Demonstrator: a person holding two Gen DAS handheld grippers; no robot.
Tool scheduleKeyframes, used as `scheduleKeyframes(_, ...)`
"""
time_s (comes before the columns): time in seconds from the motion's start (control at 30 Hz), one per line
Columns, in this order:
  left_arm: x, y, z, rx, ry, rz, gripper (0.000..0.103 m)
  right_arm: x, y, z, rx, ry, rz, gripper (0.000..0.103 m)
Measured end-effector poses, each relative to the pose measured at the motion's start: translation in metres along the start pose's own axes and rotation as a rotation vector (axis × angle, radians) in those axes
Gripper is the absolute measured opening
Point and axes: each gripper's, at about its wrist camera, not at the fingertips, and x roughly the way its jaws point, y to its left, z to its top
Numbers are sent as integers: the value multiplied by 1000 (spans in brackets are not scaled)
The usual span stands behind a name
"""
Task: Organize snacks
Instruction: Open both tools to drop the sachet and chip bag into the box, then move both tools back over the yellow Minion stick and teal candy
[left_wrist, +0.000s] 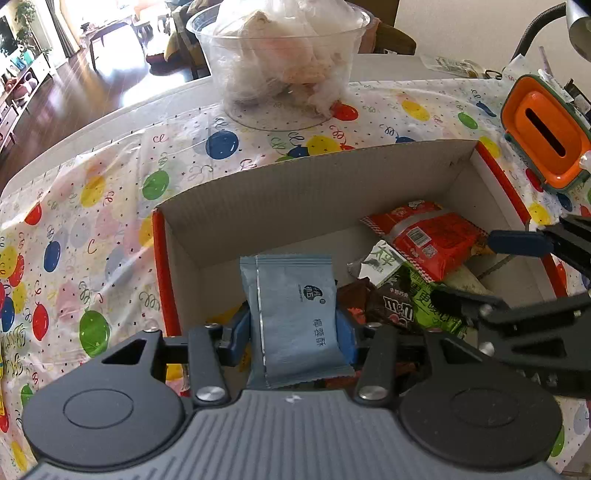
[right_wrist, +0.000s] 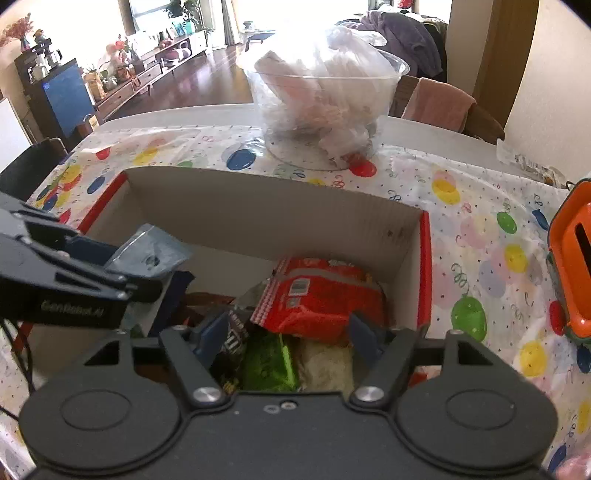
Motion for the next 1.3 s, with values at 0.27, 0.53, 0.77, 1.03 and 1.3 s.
scheduleKeyframes(0.27, -8, 4, -5, -15, -23, -8, 58, -12, 7, -8, 3, -9, 17, 78)
scheduleKeyframes(0.53, -33, 14, -18, -46, -92, -47, 62, -32, 18, -13, 12, -40, 28, 82)
scheduleKeyframes(0.77, -66, 25, -36, -41, -180, -60, 71, -55, 32, -16, 32, -89, 54, 89)
scheduleKeyframes(1.03, -102, 47, -60, -24, -282, -80, 76, -84, 62, -22, 48, -171, 60, 101)
scheduleKeyframes(1.3, -125, 84, -89, -37, -343, -100, 80, -100, 104, -29, 36, -229, 47, 103)
